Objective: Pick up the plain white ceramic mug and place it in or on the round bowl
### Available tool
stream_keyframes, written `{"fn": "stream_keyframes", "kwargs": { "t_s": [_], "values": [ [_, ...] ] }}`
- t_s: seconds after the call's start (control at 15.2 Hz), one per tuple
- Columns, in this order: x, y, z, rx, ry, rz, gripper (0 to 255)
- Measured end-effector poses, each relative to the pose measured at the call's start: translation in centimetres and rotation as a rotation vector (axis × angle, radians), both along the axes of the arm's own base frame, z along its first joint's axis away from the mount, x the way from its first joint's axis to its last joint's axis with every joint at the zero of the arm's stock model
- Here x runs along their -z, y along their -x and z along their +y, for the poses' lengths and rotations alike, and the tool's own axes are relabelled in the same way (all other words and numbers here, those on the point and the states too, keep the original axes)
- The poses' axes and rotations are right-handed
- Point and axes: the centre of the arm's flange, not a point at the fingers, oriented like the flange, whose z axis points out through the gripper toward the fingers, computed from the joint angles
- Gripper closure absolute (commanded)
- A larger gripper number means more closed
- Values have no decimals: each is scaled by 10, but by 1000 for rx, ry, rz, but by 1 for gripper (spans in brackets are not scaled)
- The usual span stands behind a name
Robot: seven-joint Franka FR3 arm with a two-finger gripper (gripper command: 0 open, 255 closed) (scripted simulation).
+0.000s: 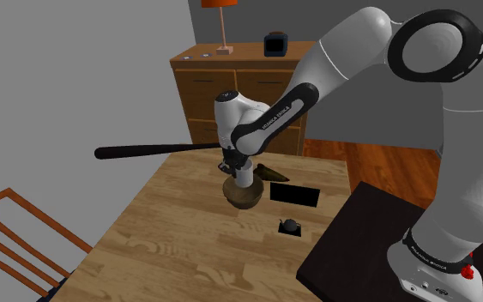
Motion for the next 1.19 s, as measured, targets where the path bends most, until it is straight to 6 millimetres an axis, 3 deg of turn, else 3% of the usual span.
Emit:
{"fn": "stream_keyframes", "kwargs": {
  "t_s": [0.07, 0.46, 0.79, 1.19],
  "values": [
    [0, 0, 0, 0, 0, 0, 0],
    [0, 0, 0, 0, 0, 0, 0],
    [-45, 2, 2, 0, 0, -1, 0],
    [-50, 3, 2, 0, 0, 0, 0]
  ]
}}
